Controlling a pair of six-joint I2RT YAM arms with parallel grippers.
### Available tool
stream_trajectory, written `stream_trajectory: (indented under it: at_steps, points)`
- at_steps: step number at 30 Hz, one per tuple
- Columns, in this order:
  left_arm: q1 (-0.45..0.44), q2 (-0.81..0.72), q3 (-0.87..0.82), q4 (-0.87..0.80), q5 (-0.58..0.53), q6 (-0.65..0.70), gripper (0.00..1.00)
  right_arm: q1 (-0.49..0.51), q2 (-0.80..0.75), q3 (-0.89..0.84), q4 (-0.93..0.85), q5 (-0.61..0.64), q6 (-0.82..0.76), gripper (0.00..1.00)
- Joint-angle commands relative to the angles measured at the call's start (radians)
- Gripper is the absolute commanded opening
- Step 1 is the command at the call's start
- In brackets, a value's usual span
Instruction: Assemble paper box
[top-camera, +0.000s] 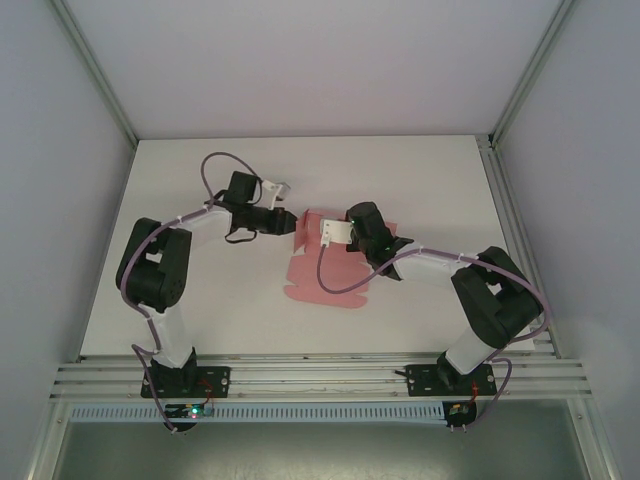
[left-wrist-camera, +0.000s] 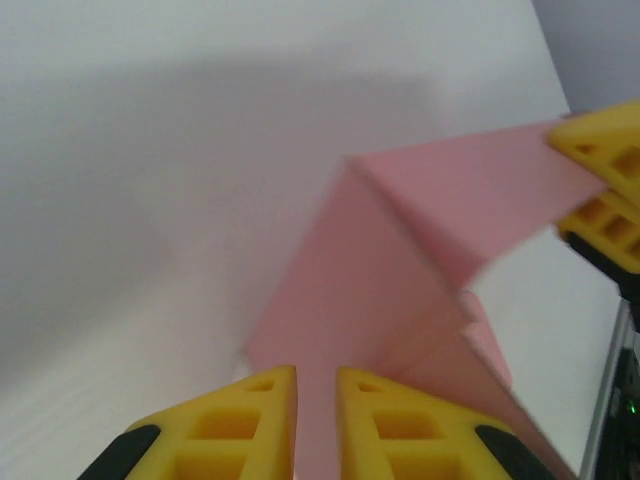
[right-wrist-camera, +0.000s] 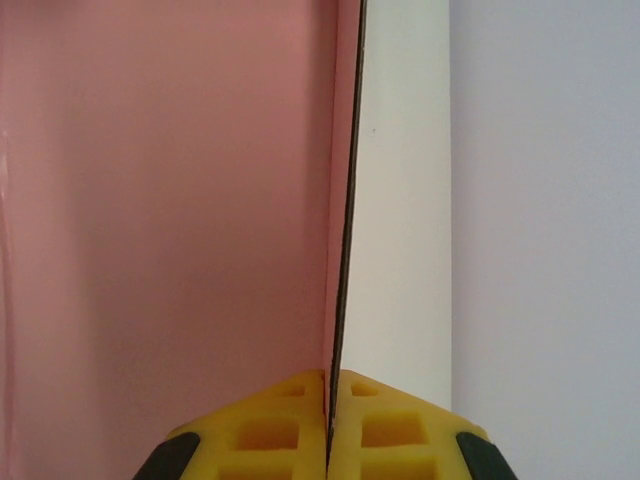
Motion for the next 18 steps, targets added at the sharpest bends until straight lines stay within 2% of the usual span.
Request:
stream_trajectory:
  at_steps: [1, 5, 11, 15, 18]
  points:
    - [-0.062, -0.039, -0.014, 0.007, 0.054, 0.049, 0.19, 0.017, 0.026, -0.026, -0.016, 0.053, -0.005, 0.00]
    - [-0.107, -0.053, -0.041, -0.040, -0.020, 0.073, 0.18, 0.019, 0.004, -0.044, -0.004, 0.055, 0.012, 0.00]
    - [-0.113, -0.126, -0.185, 0.029, -0.093, 0.072, 0.18, 0.026, -0.035, -0.079, 0.016, 0.062, -0.003, 0.00]
    - [-0.113, -0.158, -0.223, 0.059, -0.112, 0.098, 0.18, 0.046, -0.087, -0.130, 0.063, 0.050, -0.012, 0.00]
    - [-0.113, -0.160, -0.209, 0.065, -0.085, 0.124, 0.18, 0.056, -0.099, -0.136, 0.051, 0.062, -0.012, 0.00]
